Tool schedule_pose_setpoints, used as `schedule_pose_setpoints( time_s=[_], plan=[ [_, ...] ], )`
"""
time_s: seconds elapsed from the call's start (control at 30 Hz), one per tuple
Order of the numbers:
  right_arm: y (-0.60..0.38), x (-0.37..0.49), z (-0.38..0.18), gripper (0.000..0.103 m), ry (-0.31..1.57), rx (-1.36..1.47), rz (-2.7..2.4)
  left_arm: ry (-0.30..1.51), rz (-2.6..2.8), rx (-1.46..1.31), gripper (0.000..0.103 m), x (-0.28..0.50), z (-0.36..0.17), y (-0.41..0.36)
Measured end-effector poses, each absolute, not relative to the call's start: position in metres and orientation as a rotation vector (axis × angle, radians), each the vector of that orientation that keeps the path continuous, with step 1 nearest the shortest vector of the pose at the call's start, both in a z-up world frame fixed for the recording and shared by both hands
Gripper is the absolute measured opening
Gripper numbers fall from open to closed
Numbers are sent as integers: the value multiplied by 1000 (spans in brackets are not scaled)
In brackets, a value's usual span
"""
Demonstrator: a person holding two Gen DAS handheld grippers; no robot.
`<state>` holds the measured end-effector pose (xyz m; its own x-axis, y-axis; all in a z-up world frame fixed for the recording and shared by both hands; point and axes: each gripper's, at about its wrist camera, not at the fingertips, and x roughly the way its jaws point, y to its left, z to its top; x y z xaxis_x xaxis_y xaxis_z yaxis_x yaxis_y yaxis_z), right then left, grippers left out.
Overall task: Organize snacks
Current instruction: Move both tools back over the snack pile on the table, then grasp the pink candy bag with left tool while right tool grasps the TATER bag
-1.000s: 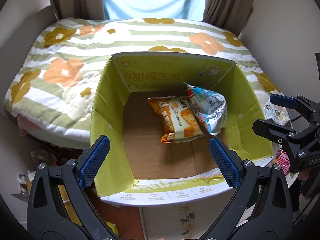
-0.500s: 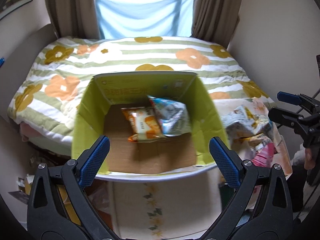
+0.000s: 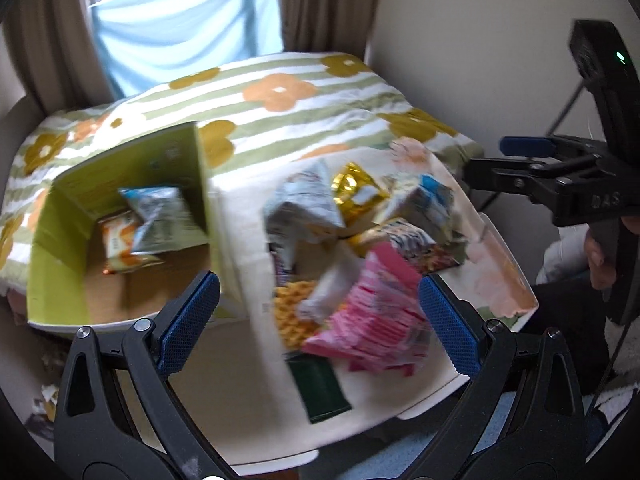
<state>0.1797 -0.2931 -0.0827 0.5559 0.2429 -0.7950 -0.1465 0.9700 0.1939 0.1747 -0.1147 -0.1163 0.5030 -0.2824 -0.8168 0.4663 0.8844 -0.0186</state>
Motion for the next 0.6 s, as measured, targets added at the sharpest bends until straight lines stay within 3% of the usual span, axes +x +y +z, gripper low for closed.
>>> schedule_pose_setpoints(
  time_s=[0.6],
  plan=[
    [-328,183,-188,103,1117,333,256,939,-576,667,99,137,-227,-201]
  ],
)
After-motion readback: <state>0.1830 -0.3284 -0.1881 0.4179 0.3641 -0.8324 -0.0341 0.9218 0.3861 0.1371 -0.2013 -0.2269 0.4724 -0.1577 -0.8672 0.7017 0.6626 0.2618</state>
